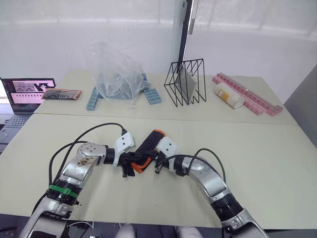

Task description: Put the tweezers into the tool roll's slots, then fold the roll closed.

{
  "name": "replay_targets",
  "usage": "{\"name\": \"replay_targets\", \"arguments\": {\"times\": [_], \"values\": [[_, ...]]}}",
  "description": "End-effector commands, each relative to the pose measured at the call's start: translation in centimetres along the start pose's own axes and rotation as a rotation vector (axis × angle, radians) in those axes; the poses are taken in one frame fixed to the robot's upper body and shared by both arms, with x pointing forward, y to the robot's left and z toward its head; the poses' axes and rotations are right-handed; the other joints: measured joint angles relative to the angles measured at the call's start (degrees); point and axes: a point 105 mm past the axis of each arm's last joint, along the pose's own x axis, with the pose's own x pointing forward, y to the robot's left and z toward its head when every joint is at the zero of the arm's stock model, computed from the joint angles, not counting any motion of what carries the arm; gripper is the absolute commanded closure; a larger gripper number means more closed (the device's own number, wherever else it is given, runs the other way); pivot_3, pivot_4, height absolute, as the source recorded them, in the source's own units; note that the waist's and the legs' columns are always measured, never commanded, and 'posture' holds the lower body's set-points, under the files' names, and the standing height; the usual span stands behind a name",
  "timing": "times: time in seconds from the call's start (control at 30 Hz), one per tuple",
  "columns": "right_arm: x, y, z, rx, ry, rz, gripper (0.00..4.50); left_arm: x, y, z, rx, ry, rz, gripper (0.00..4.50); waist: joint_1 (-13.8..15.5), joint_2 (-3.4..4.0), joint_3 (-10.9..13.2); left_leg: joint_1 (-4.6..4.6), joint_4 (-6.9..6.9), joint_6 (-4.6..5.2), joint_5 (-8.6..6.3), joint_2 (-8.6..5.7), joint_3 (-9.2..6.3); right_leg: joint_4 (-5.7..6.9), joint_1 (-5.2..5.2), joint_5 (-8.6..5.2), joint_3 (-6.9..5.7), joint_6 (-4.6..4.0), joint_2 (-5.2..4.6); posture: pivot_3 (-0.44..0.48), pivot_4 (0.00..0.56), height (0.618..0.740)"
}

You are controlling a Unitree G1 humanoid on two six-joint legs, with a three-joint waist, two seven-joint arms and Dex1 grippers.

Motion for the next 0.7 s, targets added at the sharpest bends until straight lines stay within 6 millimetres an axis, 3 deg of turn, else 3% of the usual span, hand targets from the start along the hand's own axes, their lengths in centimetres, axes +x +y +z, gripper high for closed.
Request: {"name": "replay_targets", "arguments": {"times": [0.03,0.2,0.7], "values": [[0.0,-1.6,-3.9,0.125,0.159,-0.127,4.5,0.3,-0.4,-3.8,-0.078,0.138,0.019,4.49,-0.1,-0.01,0.0,0.14,-0.01,0.0,0.0,0.0,-0.04,0.0,0.11,-0.06,0.0,-0.11,0.02,0.0,0.15,0.72],[-0.2,-2.4,-4.5,0.183,0.161,-0.163,4.5,0.2,-0.5,-3.9,-0.072,0.141,0.015,4.49,-0.9,-0.03,-0.1,0.83,-0.02,-0.01,-0.01,0.0,-0.12,-0.03,0.47,-0.21,0.0,-0.36,0.03,0.0,0.15,0.72],[1.3,-5.6,-3.3,0.187,0.121,-0.223,4.5,0.2,-0.9,-4.2,-0.059,0.158,-0.007,4.49,-1.6,0.02,-0.1,0.81,-0.07,-0.01,-0.01,-0.03,-0.2,-0.05,0.56,-0.23,0.0,-0.37,0.04,0.0,0.15,0.72]]}}
